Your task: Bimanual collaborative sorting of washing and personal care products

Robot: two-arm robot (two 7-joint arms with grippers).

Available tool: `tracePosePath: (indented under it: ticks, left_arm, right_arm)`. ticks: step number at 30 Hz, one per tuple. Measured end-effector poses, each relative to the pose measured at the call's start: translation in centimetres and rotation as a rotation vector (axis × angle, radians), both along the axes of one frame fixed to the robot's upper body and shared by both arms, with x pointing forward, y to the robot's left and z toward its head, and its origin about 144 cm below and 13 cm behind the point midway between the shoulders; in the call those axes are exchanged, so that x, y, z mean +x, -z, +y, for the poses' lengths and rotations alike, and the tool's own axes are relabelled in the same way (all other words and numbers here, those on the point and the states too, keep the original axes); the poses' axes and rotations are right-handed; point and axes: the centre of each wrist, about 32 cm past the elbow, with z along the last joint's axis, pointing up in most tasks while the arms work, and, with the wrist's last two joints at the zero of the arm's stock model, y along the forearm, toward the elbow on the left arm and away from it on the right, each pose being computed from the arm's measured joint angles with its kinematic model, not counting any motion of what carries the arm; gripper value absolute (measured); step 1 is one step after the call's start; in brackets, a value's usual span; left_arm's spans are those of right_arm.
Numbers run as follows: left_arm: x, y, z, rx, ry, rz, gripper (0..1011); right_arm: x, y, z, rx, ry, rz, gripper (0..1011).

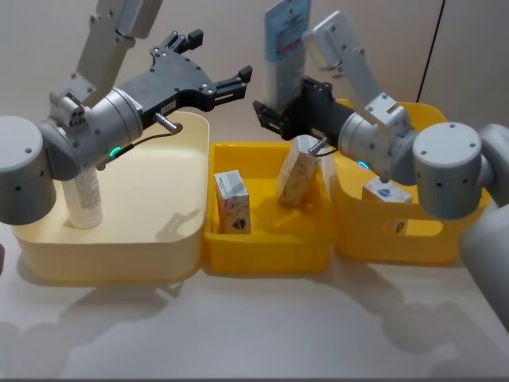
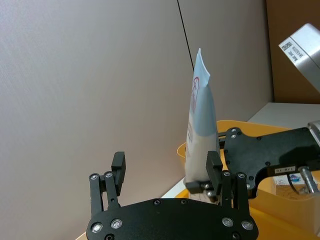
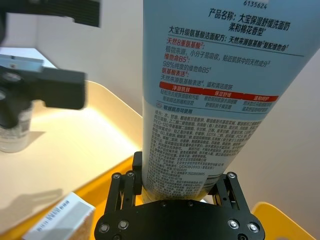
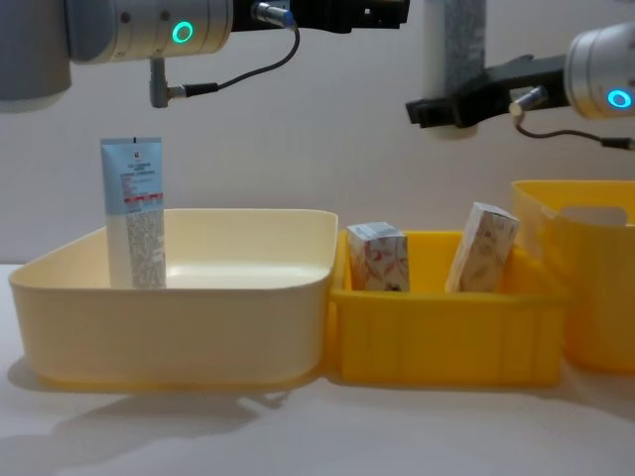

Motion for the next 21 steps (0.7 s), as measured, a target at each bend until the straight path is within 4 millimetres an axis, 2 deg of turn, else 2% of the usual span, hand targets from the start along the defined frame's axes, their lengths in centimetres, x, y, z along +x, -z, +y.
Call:
tracePosePath:
  ticks: [7, 14, 21]
  left_arm:
    - [0.0, 0.0, 0.0, 0.000, 0.000, 0.000, 1003]
    - [0.0, 0.0, 0.0, 0.000, 0.000, 0.000, 1003]
    - [0.0, 0.0, 0.0, 0.000, 0.000, 0.000, 1002]
  right_arm:
    - [-0.2, -0.6, -1.6, -0.010, 0.051, -0.010, 665]
    - [0.0, -2.0, -3.8, -0.025, 0.111, -0.031, 665]
    - [0.8, -4.1, -7.3, -0.044, 0.188, -0.024, 665]
